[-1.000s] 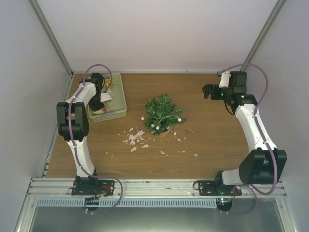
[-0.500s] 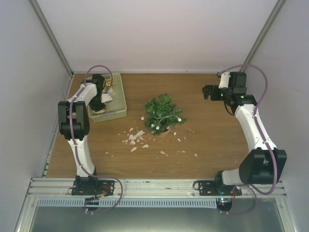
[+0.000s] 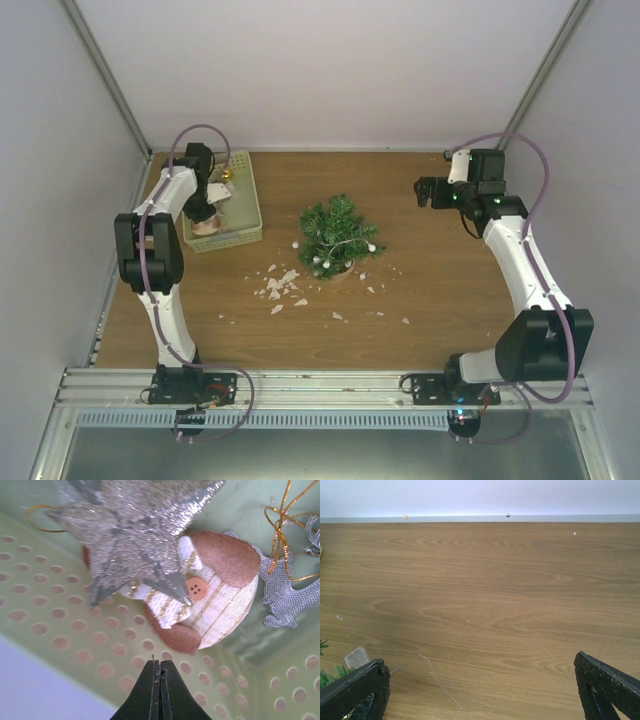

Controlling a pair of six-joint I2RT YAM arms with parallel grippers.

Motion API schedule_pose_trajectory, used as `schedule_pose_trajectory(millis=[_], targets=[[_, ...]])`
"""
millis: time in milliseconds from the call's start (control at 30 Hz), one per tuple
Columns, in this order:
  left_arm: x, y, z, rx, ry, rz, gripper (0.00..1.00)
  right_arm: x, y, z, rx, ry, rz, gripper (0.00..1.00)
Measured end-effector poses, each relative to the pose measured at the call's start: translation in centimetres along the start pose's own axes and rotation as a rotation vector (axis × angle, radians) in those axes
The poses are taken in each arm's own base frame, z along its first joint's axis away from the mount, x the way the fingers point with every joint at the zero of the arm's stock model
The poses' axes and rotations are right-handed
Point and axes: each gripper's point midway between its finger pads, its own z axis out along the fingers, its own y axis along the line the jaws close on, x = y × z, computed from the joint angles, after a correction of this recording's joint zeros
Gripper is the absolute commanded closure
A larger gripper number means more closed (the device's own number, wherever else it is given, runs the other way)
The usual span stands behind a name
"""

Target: Decorate the small christmas tree

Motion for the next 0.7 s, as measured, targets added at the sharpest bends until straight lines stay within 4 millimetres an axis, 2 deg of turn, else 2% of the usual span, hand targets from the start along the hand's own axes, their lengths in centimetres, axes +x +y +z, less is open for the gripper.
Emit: schedule_pose_trajectory(millis=[133, 167, 333, 467, 533, 700], targets=[[-0.4, 1.1, -2.0, -0.034, -0.045, -0.017, 1.00, 0.0, 0.6, 0.1, -0.011, 0.002, -0.008, 0.01], [-0.5, 1.2, -2.4, -0.039, -0.056, -0.020, 0.96, 0.0, 0.5, 0.1, -0.010, 0.002, -0.008, 0.00], [-0.5, 0.8, -2.3, -0.016, -0.058, -0.019, 0.59, 0.1, 0.5, 0.1, -0.010, 0.002, -0.008, 0.00], [-0.6, -0.2, -0.9, 0.033, -0.038, -0.012, 0.42, 0.1, 0.6, 0.1, -0.011, 0.002, -0.008, 0.00], [-0.7, -0.7, -0.2, 0.054, -0.031, -0.007, 0.38, 0.1, 0.6, 0.1, -0.011, 0.002, -0.008, 0.00], [-0.8, -1.6, 0.9, 0.093, -0.013, 0.002, 0.38, 0.1, 0.6, 0.1, -0.011, 0.002, -0.008, 0.00]])
